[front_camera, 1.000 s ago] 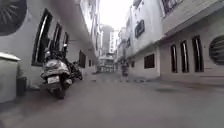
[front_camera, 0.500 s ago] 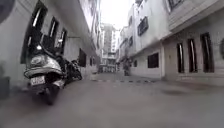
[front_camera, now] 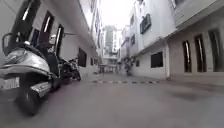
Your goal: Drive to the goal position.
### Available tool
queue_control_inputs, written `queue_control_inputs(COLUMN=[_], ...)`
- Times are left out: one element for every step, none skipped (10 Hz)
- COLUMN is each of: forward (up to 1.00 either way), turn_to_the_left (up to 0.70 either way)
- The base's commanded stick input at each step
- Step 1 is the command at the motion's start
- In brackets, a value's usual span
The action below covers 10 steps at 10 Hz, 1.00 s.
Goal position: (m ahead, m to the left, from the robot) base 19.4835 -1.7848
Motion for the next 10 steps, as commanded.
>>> queue_control_inputs(forward=[1.00, 1.00, 1.00, 1.00, 1.00, 1.00, 1.00, 1.00, 1.00, 1.00], turn_to_the_left=[0.00, 0.00, 0.00, 0.00, 0.00, 0.00, 0.00, 0.00, 0.00, 0.00])
